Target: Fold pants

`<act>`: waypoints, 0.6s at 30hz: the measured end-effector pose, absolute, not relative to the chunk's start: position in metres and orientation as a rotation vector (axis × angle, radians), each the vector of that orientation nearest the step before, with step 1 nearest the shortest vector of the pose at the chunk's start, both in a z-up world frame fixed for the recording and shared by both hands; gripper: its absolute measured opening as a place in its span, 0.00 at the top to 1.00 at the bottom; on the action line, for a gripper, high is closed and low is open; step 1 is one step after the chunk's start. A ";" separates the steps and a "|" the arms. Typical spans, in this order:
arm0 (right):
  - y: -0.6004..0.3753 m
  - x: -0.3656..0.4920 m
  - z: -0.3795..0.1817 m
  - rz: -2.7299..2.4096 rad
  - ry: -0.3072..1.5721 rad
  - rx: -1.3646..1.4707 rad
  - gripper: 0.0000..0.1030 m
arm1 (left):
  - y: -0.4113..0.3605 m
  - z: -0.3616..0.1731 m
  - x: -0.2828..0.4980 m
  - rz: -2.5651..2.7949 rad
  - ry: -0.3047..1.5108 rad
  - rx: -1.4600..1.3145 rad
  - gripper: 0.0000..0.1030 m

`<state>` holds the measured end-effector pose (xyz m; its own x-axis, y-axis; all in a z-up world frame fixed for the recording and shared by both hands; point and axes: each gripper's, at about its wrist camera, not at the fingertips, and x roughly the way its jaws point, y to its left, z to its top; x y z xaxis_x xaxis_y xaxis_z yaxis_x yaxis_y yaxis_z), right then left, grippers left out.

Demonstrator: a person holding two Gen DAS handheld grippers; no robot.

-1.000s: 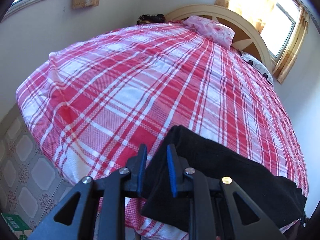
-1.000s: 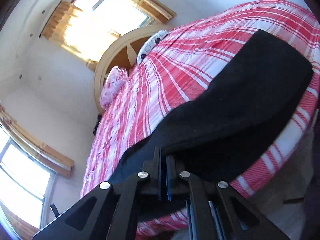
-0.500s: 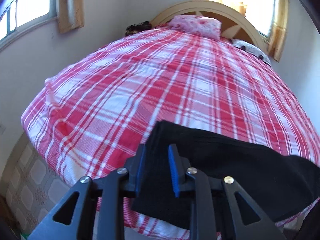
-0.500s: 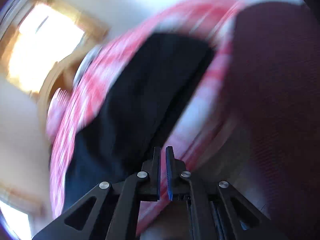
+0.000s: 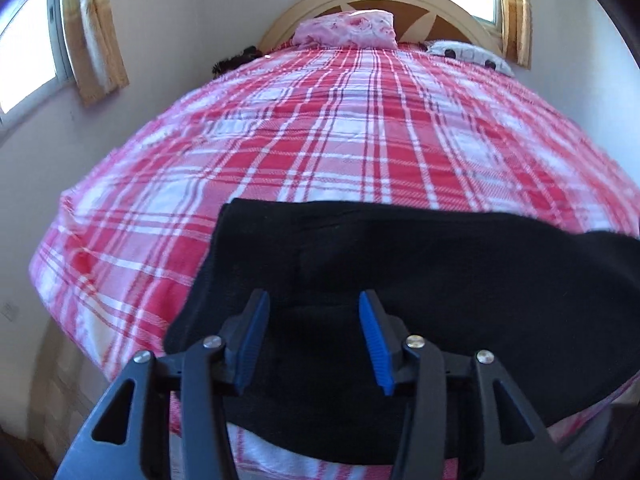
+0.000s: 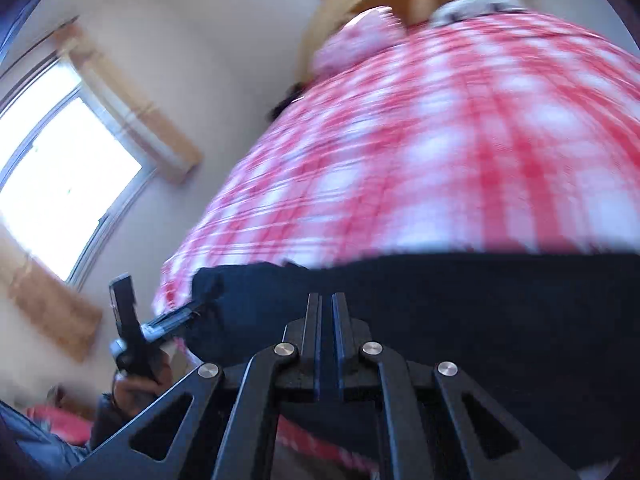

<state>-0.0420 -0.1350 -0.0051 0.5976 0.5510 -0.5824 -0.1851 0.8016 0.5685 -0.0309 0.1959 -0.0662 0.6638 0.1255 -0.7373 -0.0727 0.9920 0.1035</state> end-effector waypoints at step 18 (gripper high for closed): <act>-0.035 0.029 -0.072 0.719 1.131 0.366 0.94 | 0.239 -0.079 -0.018 0.181 0.837 -0.047 0.29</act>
